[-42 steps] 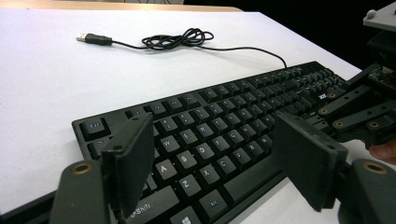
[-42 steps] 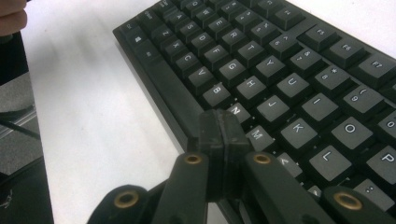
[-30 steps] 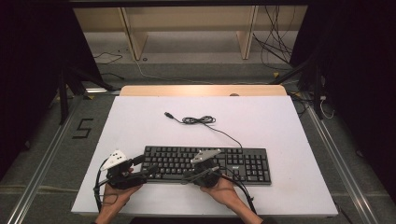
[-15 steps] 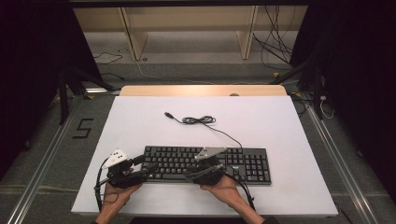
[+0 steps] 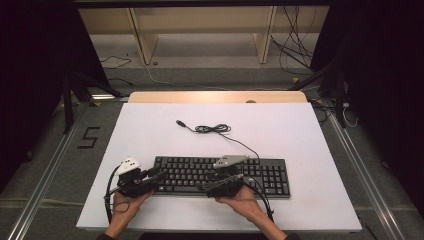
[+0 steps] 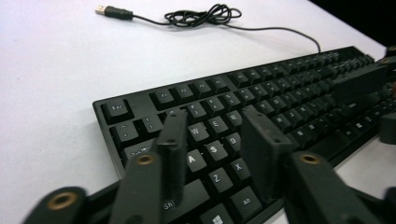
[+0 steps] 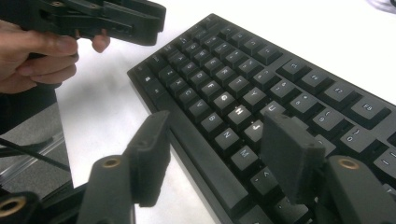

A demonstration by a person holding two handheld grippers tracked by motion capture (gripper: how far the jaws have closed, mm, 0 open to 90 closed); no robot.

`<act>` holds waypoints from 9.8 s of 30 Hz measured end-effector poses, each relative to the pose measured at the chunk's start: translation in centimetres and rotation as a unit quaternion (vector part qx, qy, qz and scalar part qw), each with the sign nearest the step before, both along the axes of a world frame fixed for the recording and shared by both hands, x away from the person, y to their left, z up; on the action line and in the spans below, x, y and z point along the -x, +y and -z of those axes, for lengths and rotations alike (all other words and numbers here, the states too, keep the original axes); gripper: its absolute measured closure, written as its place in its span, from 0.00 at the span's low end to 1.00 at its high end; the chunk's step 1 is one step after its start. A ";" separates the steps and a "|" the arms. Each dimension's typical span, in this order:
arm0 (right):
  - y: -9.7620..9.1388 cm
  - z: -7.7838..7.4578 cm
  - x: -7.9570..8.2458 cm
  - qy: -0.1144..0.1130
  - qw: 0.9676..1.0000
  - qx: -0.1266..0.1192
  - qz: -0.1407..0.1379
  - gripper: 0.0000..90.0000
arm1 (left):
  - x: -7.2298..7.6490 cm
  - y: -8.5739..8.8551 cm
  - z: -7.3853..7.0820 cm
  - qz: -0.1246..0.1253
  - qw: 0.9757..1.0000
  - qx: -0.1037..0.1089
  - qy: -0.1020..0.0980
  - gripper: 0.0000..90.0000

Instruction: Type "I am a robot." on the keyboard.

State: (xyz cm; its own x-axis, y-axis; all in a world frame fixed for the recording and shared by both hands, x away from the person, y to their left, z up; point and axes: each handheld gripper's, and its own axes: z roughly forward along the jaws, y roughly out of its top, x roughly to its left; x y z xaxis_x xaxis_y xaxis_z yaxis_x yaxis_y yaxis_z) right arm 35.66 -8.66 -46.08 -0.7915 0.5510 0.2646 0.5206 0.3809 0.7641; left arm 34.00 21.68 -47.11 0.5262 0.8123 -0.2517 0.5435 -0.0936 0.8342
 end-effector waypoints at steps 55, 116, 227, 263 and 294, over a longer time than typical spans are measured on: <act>-0.9 -0.7 1.1 -0.016 1.000 -0.006 0.006 0.36 | -2.1 -1.0 1.4 0.020 0.996 -0.057 0.072 0.99; 1.2 1.8 -0.8 -0.007 0.998 0.062 0.026 1.00 | 2.0 -1.5 -1.3 0.063 0.997 0.030 -0.036 0.28; 1.9 2.3 1.1 -0.014 0.997 0.070 -0.011 1.00 | 1.9 -0.8 -1.1 0.043 0.998 0.032 -0.041 0.28; -0.4 -0.1 0.7 -0.008 1.000 -0.004 0.018 0.50 | 0.2 -0.4 0.2 0.006 1.000 -0.011 0.002 0.69; -0.2 -0.4 1.3 -0.016 1.000 -0.017 0.006 0.40 | -1.3 -1.0 1.4 0.001 0.997 -0.060 0.040 0.99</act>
State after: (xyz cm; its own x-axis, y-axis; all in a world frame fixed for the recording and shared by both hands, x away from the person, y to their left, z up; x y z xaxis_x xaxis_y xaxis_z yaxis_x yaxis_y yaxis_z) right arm 34.35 -8.89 -45.65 -0.7934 0.5514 0.2579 0.5000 0.3485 0.7928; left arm 35.33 20.71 -48.54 0.5098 0.8384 -0.1929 0.6070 -0.1916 0.7712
